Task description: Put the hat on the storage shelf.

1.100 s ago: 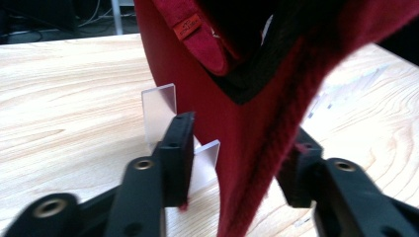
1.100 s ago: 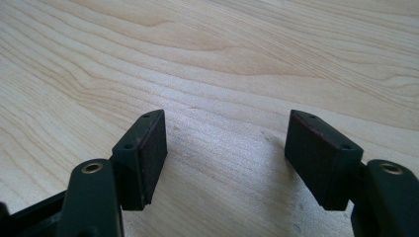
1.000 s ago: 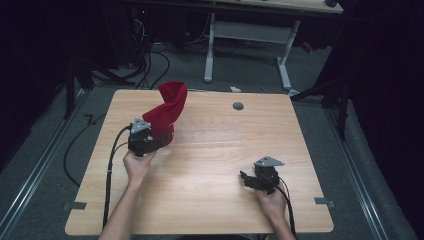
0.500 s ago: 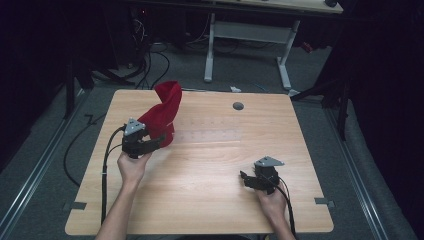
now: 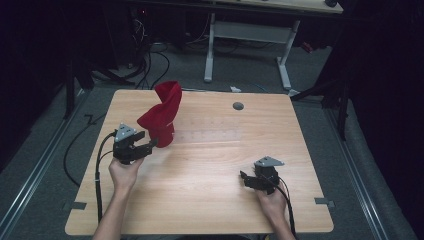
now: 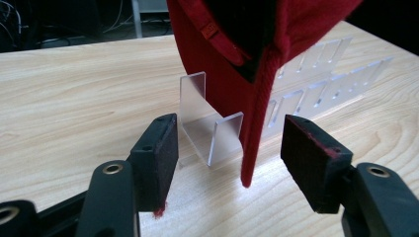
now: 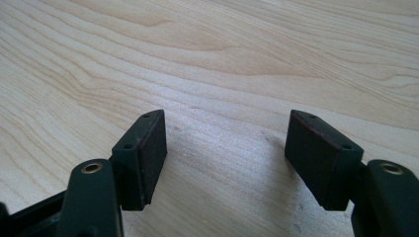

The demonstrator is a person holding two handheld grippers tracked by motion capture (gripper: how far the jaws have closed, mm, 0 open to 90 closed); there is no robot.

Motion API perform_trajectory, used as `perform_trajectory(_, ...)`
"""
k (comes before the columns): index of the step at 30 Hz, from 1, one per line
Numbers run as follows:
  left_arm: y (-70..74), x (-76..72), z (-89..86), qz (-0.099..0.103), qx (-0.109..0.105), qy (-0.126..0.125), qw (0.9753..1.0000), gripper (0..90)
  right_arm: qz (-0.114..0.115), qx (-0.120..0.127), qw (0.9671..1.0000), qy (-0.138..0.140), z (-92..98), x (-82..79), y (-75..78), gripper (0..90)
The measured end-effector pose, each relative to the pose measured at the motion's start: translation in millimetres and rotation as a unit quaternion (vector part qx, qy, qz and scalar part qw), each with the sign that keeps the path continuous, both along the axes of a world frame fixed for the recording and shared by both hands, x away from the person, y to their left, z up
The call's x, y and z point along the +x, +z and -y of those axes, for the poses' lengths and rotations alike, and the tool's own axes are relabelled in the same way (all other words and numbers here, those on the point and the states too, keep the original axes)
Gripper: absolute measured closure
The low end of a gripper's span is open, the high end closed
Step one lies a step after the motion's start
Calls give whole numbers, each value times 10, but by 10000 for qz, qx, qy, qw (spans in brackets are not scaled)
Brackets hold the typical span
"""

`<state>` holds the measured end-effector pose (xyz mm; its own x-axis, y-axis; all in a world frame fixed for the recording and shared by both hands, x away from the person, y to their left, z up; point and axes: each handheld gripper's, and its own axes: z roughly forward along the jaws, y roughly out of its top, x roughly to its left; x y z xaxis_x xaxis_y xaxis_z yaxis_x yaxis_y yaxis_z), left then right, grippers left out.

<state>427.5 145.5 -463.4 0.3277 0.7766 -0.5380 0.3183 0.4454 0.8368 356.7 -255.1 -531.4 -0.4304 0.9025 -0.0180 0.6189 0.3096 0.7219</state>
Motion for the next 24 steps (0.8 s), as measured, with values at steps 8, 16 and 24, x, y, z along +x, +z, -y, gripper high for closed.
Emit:
perform_trajectory(8,31,-97,-11,-44,147,1,9999,396,-1,0,10000,-5,0,0,0,327)
perform_trajectory(16,77,-229,-46,-1,-26,-14,10000,389,-3,2,10000,-6,-1,-1,0,327)
perform_trajectory(24,65,-383,-41,90,143,-7,9999,383,-1,0,10000,-6,-1,-1,0,327)
